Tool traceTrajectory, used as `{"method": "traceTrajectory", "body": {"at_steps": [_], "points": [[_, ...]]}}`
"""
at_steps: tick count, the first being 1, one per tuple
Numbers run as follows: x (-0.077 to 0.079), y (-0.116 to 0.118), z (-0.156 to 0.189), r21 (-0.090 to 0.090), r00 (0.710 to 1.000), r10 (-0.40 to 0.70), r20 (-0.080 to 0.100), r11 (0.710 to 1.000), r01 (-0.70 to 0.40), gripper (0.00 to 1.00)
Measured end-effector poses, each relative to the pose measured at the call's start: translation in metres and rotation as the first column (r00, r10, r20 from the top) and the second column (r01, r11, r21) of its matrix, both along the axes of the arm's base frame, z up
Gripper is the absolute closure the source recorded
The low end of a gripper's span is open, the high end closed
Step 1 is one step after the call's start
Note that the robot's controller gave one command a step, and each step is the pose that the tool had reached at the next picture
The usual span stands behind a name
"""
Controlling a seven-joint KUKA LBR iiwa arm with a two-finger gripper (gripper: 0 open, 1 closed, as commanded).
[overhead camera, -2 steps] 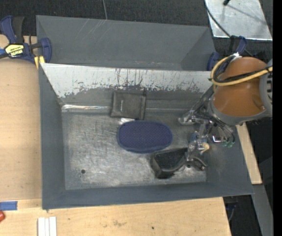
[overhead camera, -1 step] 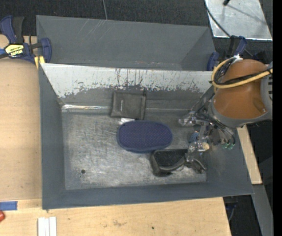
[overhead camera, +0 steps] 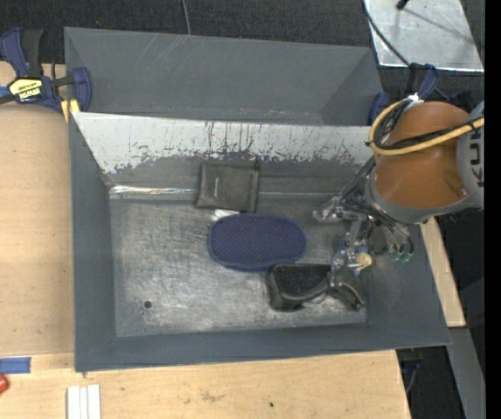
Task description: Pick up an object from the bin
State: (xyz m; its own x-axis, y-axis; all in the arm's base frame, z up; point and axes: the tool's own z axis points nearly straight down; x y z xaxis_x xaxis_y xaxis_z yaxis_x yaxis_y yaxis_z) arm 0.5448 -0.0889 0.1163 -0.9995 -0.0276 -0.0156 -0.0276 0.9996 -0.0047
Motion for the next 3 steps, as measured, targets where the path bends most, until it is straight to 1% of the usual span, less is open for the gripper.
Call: {"method": "traceTrajectory", "body": {"at_steps": [1,2,3], "points": [[-0.004,-0.005,0.000,0.001,1.000,-0.011,0.009,1.000,0.011,0.00],[0.000,0.010,0.000,-0.010,0.991,0.133,0.006,0.991,-0.133,0.00],[-0.001,0.008,0.000,-0.009,0.991,0.131,0.014,0.991,-0.131,0.00]]}}
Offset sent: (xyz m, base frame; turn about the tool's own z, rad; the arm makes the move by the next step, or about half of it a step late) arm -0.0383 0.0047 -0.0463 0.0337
